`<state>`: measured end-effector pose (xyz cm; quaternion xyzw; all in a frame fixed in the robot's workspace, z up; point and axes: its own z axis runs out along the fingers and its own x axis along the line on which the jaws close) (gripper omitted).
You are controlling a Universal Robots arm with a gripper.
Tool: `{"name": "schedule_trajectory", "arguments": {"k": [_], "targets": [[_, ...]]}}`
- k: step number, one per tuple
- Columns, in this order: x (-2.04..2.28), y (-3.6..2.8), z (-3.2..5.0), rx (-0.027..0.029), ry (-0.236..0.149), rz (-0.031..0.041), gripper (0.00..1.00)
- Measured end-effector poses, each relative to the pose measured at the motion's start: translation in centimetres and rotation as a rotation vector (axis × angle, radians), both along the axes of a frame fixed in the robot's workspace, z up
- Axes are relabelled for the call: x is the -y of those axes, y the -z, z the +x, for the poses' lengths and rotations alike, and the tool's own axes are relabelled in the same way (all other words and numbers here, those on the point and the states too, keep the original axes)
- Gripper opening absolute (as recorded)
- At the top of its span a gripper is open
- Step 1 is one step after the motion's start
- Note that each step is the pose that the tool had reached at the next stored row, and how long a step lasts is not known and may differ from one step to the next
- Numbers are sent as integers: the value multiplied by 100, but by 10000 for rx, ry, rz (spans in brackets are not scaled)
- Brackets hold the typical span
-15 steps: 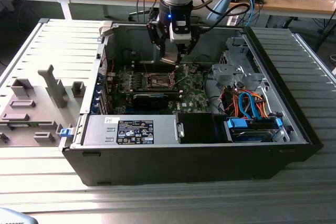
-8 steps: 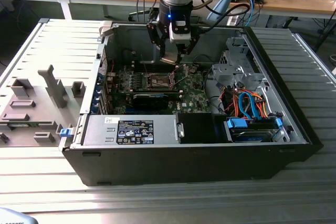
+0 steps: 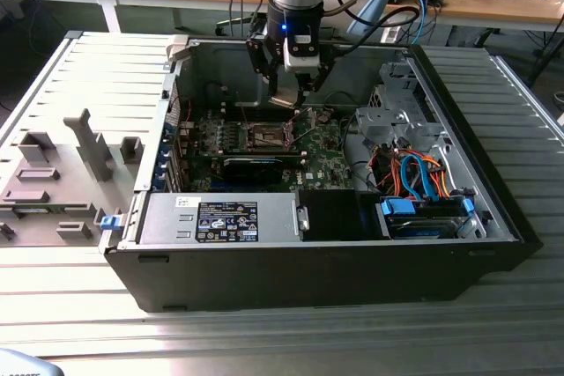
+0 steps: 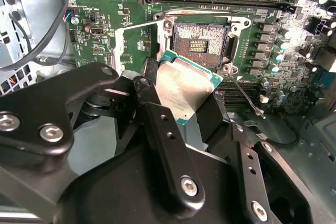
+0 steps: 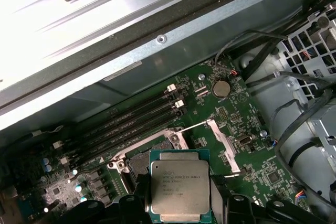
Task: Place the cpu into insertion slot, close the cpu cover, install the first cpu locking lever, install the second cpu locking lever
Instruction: 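Place the cpu into insertion slot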
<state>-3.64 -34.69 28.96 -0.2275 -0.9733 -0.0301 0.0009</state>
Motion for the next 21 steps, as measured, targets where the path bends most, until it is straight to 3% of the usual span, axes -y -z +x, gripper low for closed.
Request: {"name": "schedule_trajectory", "arguments": {"k": [12,21], "targets": [[0,0,0,0,19,0,55],[0,0,0,0,282,0,55]]}}
